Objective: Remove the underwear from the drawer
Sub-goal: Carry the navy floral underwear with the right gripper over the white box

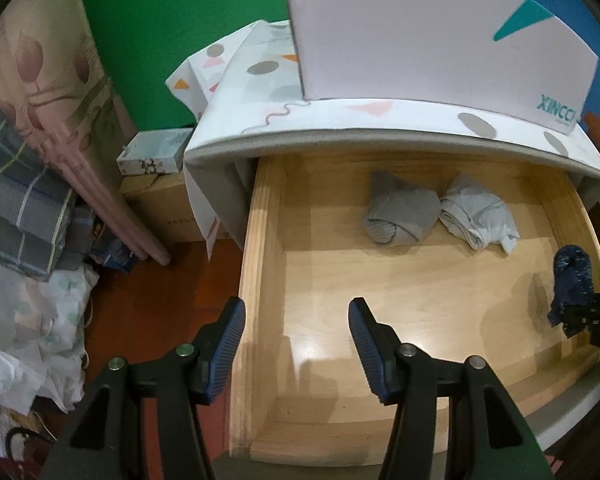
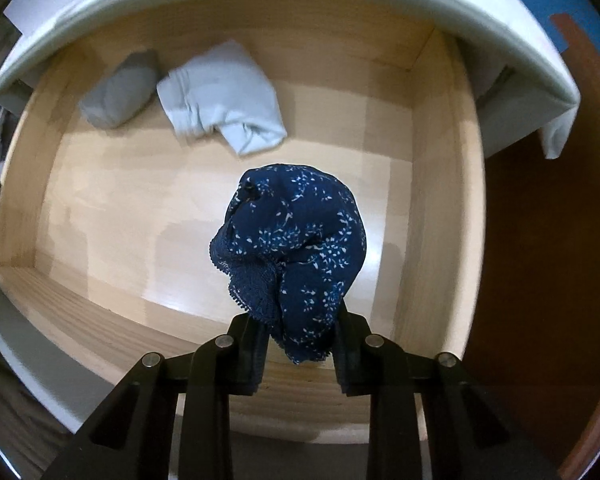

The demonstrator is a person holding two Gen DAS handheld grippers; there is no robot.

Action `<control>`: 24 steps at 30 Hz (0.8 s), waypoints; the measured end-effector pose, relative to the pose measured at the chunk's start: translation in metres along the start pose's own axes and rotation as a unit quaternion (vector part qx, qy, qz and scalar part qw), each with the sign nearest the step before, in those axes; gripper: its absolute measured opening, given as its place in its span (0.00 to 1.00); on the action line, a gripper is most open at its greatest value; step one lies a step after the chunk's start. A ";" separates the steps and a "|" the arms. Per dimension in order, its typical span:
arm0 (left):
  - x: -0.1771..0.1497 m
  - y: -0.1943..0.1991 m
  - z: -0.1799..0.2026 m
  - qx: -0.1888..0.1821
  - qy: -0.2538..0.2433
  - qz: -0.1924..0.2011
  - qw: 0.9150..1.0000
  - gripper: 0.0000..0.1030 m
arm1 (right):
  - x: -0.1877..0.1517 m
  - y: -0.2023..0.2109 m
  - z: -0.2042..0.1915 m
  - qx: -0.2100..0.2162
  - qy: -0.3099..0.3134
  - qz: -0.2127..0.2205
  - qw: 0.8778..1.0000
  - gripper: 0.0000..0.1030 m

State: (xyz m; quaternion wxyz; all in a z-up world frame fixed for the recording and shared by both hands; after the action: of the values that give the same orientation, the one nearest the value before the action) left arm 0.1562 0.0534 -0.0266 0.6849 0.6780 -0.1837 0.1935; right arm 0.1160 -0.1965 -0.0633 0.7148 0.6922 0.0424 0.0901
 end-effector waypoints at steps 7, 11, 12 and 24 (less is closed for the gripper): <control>-0.002 -0.002 -0.004 -0.011 0.011 -0.004 1.000 0.53 | -0.006 0.041 0.001 -0.009 -0.007 0.034 0.999 0.24; -0.002 0.001 -0.006 -0.015 0.016 0.001 1.000 0.53 | -0.004 0.072 0.013 -0.017 -0.010 0.059 0.998 0.24; -0.002 0.001 -0.006 -0.015 0.015 0.001 1.000 0.53 | -0.005 0.079 0.014 -0.018 -0.011 0.065 0.998 0.24; -0.002 0.010 -0.005 -0.013 0.013 0.025 1.000 0.53 | 0.037 0.200 0.037 -0.047 -0.006 0.168 0.985 0.24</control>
State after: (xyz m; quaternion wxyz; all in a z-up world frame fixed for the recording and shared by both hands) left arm 0.1491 0.0584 -0.0191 0.6910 0.6614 -0.1943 0.2174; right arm 0.1448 -0.2205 0.1404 0.7215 0.6556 -0.0834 0.2064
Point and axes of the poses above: each gripper's, at about its wrist camera, not at the fingertips, and y roughly against the way its jaws point, z to its right, x to its top, the point moved 2 cm from there along -y, roughly the way its jaws point, and after that the axes turned 15 degrees about y, right-handed, at the moved point
